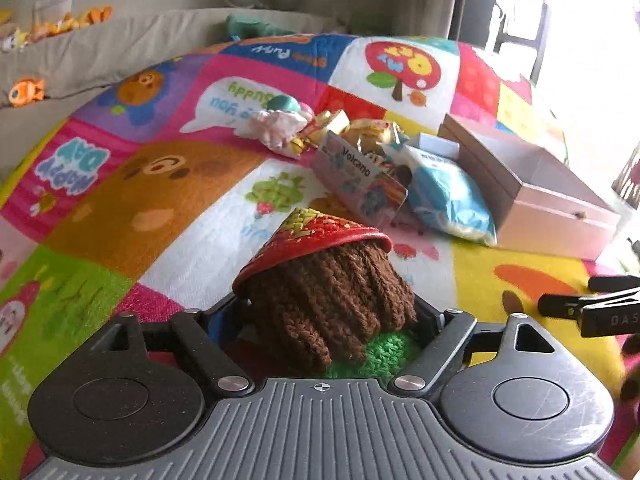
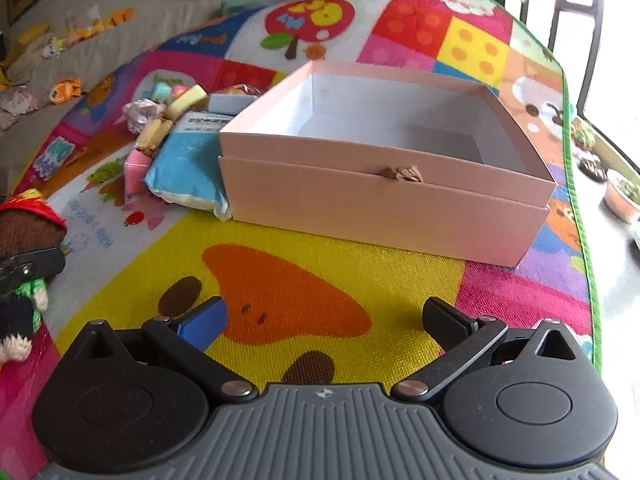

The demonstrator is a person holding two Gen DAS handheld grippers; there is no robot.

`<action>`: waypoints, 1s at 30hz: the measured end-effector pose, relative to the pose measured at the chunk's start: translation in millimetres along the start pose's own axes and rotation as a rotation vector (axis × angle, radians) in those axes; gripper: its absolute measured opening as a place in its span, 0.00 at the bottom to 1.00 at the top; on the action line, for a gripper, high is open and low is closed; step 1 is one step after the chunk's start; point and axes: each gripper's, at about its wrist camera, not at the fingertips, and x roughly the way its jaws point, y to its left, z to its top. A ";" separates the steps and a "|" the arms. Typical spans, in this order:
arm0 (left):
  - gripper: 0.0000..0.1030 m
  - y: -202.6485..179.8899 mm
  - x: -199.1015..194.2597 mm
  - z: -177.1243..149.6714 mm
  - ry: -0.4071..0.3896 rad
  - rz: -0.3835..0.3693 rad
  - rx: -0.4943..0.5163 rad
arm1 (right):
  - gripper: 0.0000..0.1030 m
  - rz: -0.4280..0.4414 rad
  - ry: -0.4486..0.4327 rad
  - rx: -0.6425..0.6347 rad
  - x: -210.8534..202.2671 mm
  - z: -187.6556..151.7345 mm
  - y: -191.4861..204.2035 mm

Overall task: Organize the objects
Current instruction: 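Grasp the crocheted doll with the left tool while the right tool grasps wooden sticks, then carry the crocheted doll with the left tool over the pink box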

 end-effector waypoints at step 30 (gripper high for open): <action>0.79 28.3 -6.9 -6.3 -0.051 -0.078 -0.086 | 0.46 0.169 -0.048 -0.528 76.9 111.4 188.4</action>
